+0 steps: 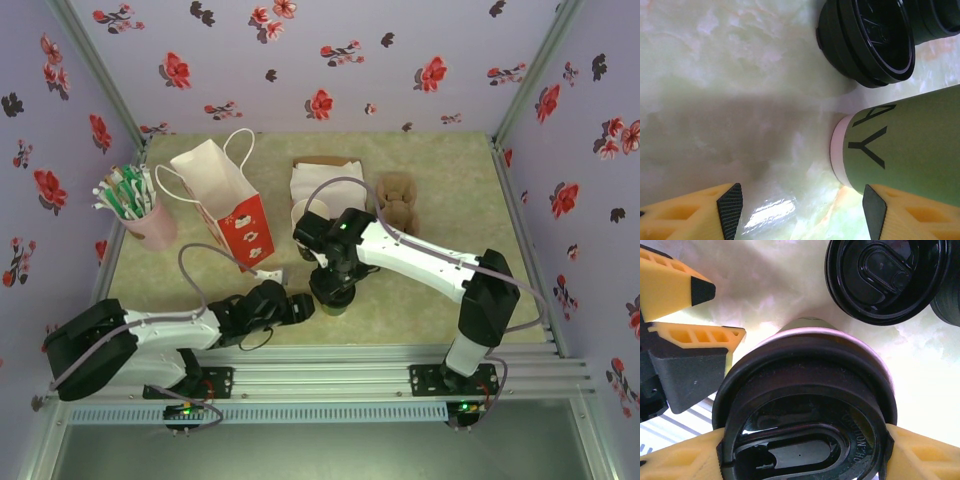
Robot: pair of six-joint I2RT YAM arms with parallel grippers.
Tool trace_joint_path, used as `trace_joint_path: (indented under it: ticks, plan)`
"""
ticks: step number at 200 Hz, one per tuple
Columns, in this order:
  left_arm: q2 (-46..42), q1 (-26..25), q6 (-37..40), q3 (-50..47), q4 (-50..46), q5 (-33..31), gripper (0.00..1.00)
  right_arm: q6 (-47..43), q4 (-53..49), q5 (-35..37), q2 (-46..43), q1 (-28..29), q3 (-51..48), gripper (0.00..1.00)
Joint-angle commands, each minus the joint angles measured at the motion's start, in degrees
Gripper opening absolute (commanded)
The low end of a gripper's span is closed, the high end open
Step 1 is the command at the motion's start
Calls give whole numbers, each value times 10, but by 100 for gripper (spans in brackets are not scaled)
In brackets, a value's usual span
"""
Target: Pack the takeout coffee
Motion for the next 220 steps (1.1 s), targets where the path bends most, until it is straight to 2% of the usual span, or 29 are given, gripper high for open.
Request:
trace_joint_path:
  ticks: [1,105,220]
  plan:
    - [16,3,9,18,25,6,67,-1,-3,4,14,4,5,64]
    - [39,3,13,24,33,8,65,2,-12,8,33,9,13,64]
    - [36,3,7,18,36,8,65,11,-16,29,16,8,27,64]
